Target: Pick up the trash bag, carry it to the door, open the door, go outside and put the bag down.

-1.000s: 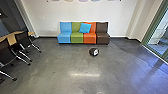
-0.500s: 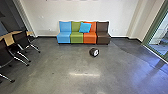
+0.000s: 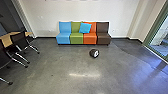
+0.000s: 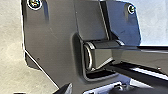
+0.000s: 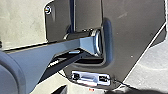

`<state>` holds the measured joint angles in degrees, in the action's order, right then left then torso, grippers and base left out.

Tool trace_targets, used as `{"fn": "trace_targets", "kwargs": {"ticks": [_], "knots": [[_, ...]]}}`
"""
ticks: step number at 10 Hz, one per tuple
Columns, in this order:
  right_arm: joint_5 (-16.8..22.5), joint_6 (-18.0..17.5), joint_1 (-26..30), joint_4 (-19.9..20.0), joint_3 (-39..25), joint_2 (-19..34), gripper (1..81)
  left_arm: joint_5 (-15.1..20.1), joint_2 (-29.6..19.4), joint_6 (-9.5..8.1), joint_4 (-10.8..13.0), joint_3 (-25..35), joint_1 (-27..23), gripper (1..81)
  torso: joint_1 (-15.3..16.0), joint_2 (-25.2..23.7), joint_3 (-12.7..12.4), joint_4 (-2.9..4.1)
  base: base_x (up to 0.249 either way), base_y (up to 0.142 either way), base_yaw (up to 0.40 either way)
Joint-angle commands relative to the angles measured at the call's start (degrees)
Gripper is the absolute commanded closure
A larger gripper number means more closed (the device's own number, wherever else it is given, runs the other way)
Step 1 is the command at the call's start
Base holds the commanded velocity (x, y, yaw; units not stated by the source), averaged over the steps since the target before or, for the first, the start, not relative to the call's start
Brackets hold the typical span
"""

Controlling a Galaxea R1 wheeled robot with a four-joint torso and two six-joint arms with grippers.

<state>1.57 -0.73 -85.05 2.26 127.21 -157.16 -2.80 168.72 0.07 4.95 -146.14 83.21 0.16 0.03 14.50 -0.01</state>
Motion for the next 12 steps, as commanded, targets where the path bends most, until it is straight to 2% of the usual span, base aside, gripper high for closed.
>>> {"fn": "trace_targets", "kwargs": {"ticks": [1,2,3,4,6,7,8,9,12], "knots": [[4.23,-0.06,1.50,0.21,-1.01,0.77,1.0,3.59,-0.31,0.10,-0.29,0.42,-1.16,1.0,0.00,-0.03,0.00,0.00,0.117,0.000,0.000],[4.23,-0.06,1.59,0.29,-1.01,0.77,1.0,3.59,-0.31,0.10,-0.29,0.42,-1.16,1.0,0.00,-0.03,0.00,0.00,0.117,0.000,0.000],[4.23,-0.06,1.68,0.29,-1.01,0.77,1.0,3.59,-0.31,0.10,-0.29,0.42,-1.16,1.0,0.00,-0.03,0.00,-2.20,0.117,0.000,0.000],[4.23,-0.06,1.68,0.29,-0.83,0.85,1.0,3.59,-0.31,0.10,-0.29,0.42,-1.16,1.0,0.00,-0.03,0.00,-3.99,0.117,0.000,0.000],[4.23,-0.06,1.77,0.29,-0.83,0.77,1.0,3.59,-0.39,0.10,-0.29,0.42,-1.16,1.0,0.00,-0.03,0.00,-6.75,0.117,0.000,0.000],[4.23,-0.06,1.77,0.29,-0.83,0.77,1.0,3.59,-0.48,0.10,-0.29,0.42,-1.16,1.0,0.00,-0.03,0.00,-4.20,0.117,0.000,0.000],[4.14,-0.06,1.77,0.29,-0.83,0.77,1.0,3.59,-0.48,0.10,-0.29,0.42,-1.16,1.0,0.00,-0.03,0.00,-5.55,0.117,0.000,0.000],[4.22,-0.06,1.77,0.29,-0.83,0.86,1.0,3.59,-0.48,0.10,-0.29,0.42,-1.16,1.0,0.00,-0.03,0.00,-6.30,0.117,0.000,0.000],[4.23,-0.06,1.86,0.38,-0.31,0.77,1.0,3.59,-0.66,0.10,-0.38,0.42,-1.16,1.0,0.00,-0.03,0.00,-6.38,0.117,0.000,0.000]]}}
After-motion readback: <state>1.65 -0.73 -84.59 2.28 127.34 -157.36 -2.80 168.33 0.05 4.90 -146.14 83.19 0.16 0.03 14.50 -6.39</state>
